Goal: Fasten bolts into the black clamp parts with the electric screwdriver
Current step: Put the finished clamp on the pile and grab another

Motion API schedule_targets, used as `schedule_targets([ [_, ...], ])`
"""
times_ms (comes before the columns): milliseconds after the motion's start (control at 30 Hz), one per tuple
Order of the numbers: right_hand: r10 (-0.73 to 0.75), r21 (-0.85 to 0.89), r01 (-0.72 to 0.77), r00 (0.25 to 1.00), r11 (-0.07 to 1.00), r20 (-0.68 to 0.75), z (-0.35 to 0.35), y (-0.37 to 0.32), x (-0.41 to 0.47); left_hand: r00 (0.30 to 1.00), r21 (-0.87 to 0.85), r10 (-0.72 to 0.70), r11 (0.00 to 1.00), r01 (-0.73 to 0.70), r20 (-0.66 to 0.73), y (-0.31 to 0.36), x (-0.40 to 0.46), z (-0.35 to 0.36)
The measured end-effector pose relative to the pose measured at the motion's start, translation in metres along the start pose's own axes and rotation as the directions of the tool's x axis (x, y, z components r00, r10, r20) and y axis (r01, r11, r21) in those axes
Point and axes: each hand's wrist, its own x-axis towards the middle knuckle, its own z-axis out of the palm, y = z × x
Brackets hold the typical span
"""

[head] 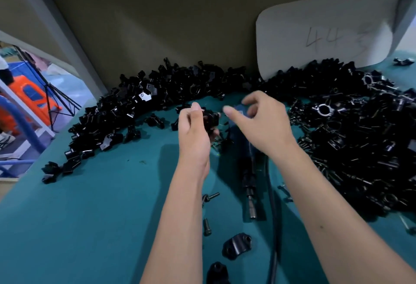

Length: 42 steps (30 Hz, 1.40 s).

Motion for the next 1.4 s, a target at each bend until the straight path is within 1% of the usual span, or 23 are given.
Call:
schedule_targets([
  [33, -0.053, 0.14, 0.043, 0.996, 0.989, 0.069, -0.006, -0.008, 0.0, 1.0, 0.002, 0.026, 1.0, -0.026, -0.004, 0.002, -0.002, 0.005],
  [67, -0.114, 0.228, 0.078, 0.982, 0.971, 0.153, -0.013, -0.014, -0.002, 1.0, -0.016, 0.024, 1.0, -0.024, 0.007, 0.003, -0.006, 0.013],
  [100, -0.188, 0.244, 0.133, 0.957, 0.961, 0.22, -0.02, -0.019, -0.003, 0.999, -0.067, -0.008, 0.998, 0.01, 0.035, 0.005, -0.009, 0.02],
  [167, -0.282, 0.192, 0.237, 0.925, 0.952, 0.256, -0.039, -0.022, -0.003, 0.986, -0.208, -0.113, 0.968, 0.137, 0.125, 0.006, -0.019, 0.036],
  [200, -0.282, 0.157, 0.249, 0.927, 0.956, 0.246, -0.05, -0.021, -0.001, 0.976, -0.236, -0.153, 0.953, 0.188, 0.157, 0.005, -0.024, 0.043],
  [233, -0.252, 0.12, 0.229, 0.94, 0.966, 0.232, -0.066, -0.016, 0.0, 0.968, -0.208, -0.17, 0.956, 0.207, 0.183, 0.004, -0.03, 0.053],
  [300, -0.153, 0.037, 0.148, 0.96, 0.988, 0.233, -0.099, -0.005, 0.004, 0.963, 0.017, -0.113, 0.994, 0.112, 0.247, 0.002, -0.039, 0.071],
  [367, -0.048, -0.111, 0.074, 0.974, 0.991, 0.222, -0.134, 0.008, 0.006, 0.926, 0.248, -0.033, 0.966, -0.066, 0.376, 0.005, -0.048, 0.095],
  [433, 0.026, -0.251, 0.02, 0.984, 0.968, 0.178, -0.169, 0.022, 0.007, 0.863, 0.419, 0.032, 0.865, -0.277, 0.503, 0.008, -0.055, 0.125],
  [500, 0.055, -0.339, -0.015, 0.993, 0.941, 0.108, -0.2, 0.032, 0.005, 0.788, 0.529, 0.112, 0.683, -0.503, 0.605, 0.005, -0.06, 0.156],
  [533, 0.05, -0.368, -0.022, 0.997, 0.93, 0.066, -0.213, 0.037, 0.006, 0.77, 0.542, 0.15, 0.627, -0.559, 0.62, 0.003, -0.063, 0.17],
  [633, 0.076, -0.437, -0.095, 0.995, 0.895, -0.06, -0.239, 0.05, 0.012, 0.729, 0.472, 0.263, 0.615, -0.631, 0.631, -0.004, -0.074, 0.202],
  [700, 0.173, -0.525, -0.181, 0.983, 0.832, -0.065, -0.244, 0.06, 0.018, 0.702, 0.457, 0.234, 0.614, -0.643, 0.673, -0.013, -0.079, 0.215],
  [767, 0.27, -0.626, -0.241, 0.961, 0.741, -0.051, -0.243, 0.07, 0.024, 0.69, 0.438, 0.178, 0.656, -0.615, 0.702, -0.022, -0.081, 0.22],
  [867, 0.297, -0.663, -0.306, 0.946, 0.683, -0.131, -0.245, 0.076, 0.031, 0.71, 0.392, 0.24, 0.697, -0.601, 0.662, -0.031, -0.078, 0.218],
  [933, 0.243, -0.673, -0.316, 0.948, 0.669, -0.204, -0.244, 0.074, 0.04, 0.75, 0.395, 0.266, 0.717, -0.574, 0.606, -0.032, -0.068, 0.215],
  [1000, 0.149, -0.672, -0.248, 0.968, 0.698, -0.202, -0.234, 0.067, 0.058, 0.798, 0.459, 0.224, 0.718, -0.523, 0.559, -0.032, -0.054, 0.21],
  [1067, 0.11, -0.687, -0.148, 0.989, 0.711, -0.099, -0.214, 0.059, 0.082, 0.84, 0.569, 0.141, 0.676, -0.468, 0.523, -0.031, -0.039, 0.203],
  [1133, 0.166, -0.698, -0.089, 0.985, 0.71, 0.043, -0.185, 0.054, 0.107, 0.876, 0.668, 0.091, 0.611, -0.425, 0.473, -0.03, -0.024, 0.195],
  [1233, 0.246, -0.748, 0.01, 0.941, 0.663, 0.231, -0.138, 0.059, 0.141, 0.91, 0.806, 0.079, 0.437, -0.399, 0.407, -0.026, 0.003, 0.185],
  [1267, 0.253, -0.772, 0.044, 0.932, 0.634, 0.26, -0.125, 0.066, 0.152, 0.919, 0.831, 0.075, 0.403, -0.382, 0.387, -0.025, 0.011, 0.182],
  [1333, 0.269, -0.829, 0.086, 0.923, 0.553, 0.275, -0.103, 0.079, 0.173, 0.931, 0.85, 0.068, 0.387, -0.357, 0.36, -0.022, 0.028, 0.178],
  [1400, 0.335, -0.839, 0.041, 0.905, 0.543, 0.261, -0.083, 0.092, 0.191, 0.933, 0.853, 0.065, 0.385, -0.351, 0.355, -0.021, 0.04, 0.176],
])
